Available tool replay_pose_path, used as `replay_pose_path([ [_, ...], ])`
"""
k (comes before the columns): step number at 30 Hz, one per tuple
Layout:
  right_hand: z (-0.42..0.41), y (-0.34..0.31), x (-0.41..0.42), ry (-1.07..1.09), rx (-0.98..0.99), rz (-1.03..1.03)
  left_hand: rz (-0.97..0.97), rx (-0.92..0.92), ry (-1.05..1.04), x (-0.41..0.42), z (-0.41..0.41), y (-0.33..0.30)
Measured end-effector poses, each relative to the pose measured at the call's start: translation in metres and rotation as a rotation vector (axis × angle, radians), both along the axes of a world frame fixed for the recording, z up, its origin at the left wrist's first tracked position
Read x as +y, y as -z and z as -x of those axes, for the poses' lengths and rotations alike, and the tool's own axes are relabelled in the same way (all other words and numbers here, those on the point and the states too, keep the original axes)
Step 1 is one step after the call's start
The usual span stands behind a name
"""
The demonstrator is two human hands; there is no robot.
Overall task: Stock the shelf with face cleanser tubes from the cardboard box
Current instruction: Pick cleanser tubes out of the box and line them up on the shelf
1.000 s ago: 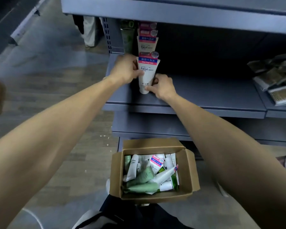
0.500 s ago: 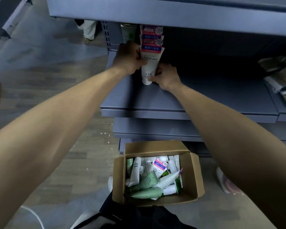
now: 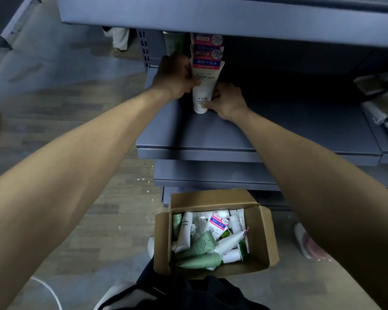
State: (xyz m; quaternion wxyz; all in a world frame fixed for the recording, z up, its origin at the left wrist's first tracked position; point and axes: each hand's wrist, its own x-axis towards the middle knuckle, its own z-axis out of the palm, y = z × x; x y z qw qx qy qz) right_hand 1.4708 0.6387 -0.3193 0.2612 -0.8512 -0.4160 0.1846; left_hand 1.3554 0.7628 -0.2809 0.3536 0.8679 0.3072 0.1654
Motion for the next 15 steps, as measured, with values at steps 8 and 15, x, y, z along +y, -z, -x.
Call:
replay_pose_path([
  [8, 0.003, -0.001, -0.004, 0.003, -0.043, 0.107, 0.046, 0.034, -0.043, -0.009, 0.01, 0.005],
  [15, 0.009, -0.004, -0.029, 0.053, 0.041, 0.1, -0.101, 0.115, -0.027, -0.025, 0.034, 0.015],
])
